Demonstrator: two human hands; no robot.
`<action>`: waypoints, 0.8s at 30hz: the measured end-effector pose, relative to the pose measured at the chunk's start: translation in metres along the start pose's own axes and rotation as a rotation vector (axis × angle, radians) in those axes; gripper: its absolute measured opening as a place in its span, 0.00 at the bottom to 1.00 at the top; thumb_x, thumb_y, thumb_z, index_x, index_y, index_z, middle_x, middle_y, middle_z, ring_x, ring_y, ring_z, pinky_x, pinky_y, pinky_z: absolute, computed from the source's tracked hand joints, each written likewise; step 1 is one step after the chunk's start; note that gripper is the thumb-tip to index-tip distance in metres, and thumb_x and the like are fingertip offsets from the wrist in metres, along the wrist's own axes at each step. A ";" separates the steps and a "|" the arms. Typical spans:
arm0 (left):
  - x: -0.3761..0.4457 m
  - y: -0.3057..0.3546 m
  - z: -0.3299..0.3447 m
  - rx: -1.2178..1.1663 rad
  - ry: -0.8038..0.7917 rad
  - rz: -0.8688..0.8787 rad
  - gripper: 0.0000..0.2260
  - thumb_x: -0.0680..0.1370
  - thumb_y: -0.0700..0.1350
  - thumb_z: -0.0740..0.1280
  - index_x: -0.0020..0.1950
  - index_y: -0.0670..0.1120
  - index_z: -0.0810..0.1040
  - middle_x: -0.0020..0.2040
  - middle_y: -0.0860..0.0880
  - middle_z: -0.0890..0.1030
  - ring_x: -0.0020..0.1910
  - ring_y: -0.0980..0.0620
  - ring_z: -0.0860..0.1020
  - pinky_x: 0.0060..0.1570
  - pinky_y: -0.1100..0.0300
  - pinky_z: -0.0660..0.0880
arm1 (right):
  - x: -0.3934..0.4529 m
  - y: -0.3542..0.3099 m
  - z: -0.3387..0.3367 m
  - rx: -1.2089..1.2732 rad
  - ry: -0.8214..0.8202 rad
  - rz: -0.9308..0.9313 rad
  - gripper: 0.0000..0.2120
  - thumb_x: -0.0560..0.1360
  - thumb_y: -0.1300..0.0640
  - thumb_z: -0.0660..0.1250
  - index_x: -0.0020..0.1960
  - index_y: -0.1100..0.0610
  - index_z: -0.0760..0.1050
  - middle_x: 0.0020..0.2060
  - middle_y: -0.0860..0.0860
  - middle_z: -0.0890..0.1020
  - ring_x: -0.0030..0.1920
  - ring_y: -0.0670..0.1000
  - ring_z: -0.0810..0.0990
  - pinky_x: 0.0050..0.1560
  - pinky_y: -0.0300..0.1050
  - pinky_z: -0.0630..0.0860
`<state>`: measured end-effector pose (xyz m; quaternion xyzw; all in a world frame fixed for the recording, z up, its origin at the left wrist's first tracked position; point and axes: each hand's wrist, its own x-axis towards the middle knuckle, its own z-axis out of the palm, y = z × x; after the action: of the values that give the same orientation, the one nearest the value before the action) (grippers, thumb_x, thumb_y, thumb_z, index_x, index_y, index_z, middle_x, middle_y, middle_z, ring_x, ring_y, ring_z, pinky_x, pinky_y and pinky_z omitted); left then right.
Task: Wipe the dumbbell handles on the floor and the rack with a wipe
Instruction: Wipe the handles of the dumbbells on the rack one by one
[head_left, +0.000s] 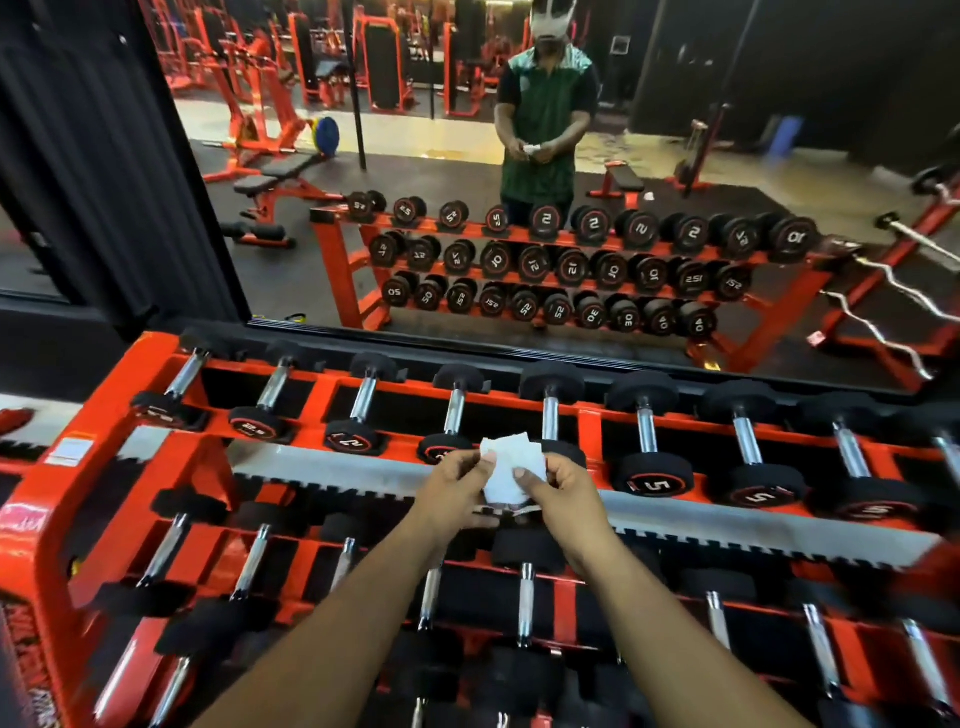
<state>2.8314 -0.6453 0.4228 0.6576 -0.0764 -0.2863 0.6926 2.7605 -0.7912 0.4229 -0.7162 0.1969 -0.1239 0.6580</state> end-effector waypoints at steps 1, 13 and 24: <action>-0.002 -0.004 0.000 0.027 -0.049 -0.013 0.12 0.83 0.51 0.67 0.62 0.45 0.77 0.50 0.44 0.85 0.44 0.49 0.84 0.47 0.48 0.84 | -0.002 0.001 0.002 0.002 0.019 0.011 0.04 0.79 0.57 0.70 0.53 0.55 0.82 0.45 0.54 0.87 0.47 0.59 0.85 0.46 0.56 0.82; 0.006 -0.004 0.033 0.190 -0.001 0.090 0.04 0.82 0.43 0.69 0.53 0.44 0.82 0.44 0.47 0.83 0.40 0.50 0.79 0.42 0.55 0.81 | -0.002 -0.002 -0.049 0.127 -0.075 0.031 0.09 0.80 0.60 0.68 0.59 0.56 0.80 0.50 0.54 0.86 0.50 0.55 0.86 0.51 0.53 0.82; 0.019 0.003 0.131 0.055 0.135 0.079 0.11 0.81 0.36 0.64 0.60 0.47 0.80 0.50 0.50 0.84 0.45 0.55 0.83 0.46 0.54 0.82 | 0.033 0.006 -0.130 0.028 -0.017 0.032 0.06 0.80 0.53 0.68 0.49 0.54 0.81 0.46 0.57 0.85 0.42 0.53 0.82 0.43 0.49 0.78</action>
<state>2.7845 -0.7686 0.4364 0.6909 -0.0632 -0.2114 0.6885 2.7322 -0.9222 0.4276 -0.7045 0.2011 -0.1100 0.6717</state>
